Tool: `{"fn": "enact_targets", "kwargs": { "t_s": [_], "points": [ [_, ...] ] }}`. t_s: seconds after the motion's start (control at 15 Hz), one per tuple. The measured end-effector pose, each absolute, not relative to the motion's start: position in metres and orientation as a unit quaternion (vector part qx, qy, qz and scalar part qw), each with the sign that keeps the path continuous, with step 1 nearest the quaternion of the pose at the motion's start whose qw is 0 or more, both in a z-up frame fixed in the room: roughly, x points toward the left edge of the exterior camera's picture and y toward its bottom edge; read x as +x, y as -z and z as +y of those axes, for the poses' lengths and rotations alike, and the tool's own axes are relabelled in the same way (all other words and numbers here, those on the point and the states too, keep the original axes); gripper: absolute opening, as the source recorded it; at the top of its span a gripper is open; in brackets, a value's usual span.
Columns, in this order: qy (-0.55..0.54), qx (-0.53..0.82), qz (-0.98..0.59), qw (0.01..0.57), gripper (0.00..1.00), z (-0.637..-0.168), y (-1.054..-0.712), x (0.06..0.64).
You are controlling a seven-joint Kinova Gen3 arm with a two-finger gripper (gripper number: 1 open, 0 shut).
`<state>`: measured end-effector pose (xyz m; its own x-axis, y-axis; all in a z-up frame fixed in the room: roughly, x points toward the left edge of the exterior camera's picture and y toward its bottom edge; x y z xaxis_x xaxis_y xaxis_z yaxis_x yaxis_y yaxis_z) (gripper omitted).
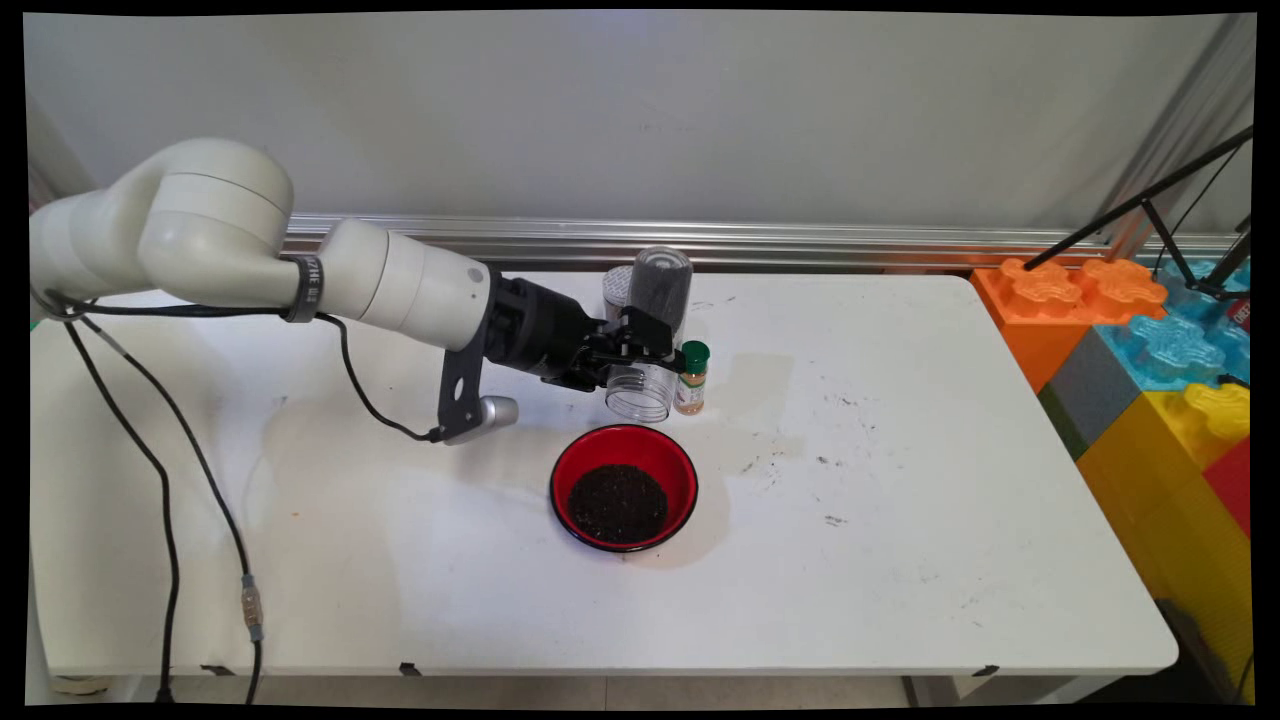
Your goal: Pour the black seasoning powder in the red bowl
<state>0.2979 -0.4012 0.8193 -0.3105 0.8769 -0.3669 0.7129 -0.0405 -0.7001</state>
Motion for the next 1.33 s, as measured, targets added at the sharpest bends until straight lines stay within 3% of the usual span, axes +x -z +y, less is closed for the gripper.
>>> {"fn": "enact_targets", "kwargs": {
  "t_s": [1.33],
  "points": [
    [-0.467, -0.631, -0.616, 0.067, 0.00, -0.394, -0.833, 0.299]
  ]
}}
